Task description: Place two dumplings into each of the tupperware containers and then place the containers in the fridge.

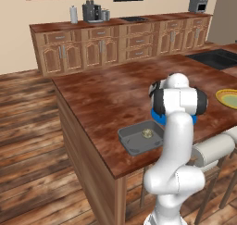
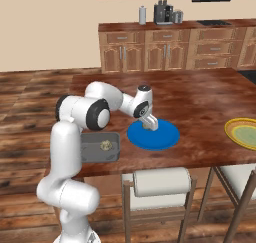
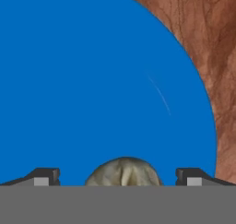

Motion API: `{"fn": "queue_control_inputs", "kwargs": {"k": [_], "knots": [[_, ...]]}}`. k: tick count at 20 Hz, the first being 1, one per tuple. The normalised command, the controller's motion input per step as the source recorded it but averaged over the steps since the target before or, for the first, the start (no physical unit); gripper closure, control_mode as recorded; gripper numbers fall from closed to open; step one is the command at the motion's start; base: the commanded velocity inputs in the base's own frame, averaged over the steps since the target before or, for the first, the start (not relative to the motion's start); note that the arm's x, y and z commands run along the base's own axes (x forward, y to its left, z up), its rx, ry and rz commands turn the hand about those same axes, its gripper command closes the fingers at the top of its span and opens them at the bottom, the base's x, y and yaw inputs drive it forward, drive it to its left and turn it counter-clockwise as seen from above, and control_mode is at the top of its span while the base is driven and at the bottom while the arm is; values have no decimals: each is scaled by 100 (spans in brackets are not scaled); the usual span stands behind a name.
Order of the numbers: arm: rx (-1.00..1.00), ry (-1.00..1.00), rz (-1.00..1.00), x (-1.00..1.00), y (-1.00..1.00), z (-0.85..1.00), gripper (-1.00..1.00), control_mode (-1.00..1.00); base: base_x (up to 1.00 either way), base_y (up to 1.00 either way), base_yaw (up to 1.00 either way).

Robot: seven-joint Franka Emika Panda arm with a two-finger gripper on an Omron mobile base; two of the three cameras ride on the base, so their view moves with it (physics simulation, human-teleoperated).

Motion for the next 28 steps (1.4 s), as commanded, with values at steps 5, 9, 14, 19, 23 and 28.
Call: {"fn": "queue_control_inputs", "kwargs": {"k": [5,9,14,19,23,28], "knots": [[0,0,-5,32,0,-15,-100,-100,0,0,0],[0,0,-5,8,-1,-13,-100,-100,0,0,0],[0,0,-6,0,0,-21,-100,-100,0,0,0],[0,0,-8,0,0,-33,100,-100,0,0,0],[2,-2,-8,-19,-9,-27,100,-100,0,0,0],[13,-11,0,-86,-8,9,100,-100,0,0,0]]}}
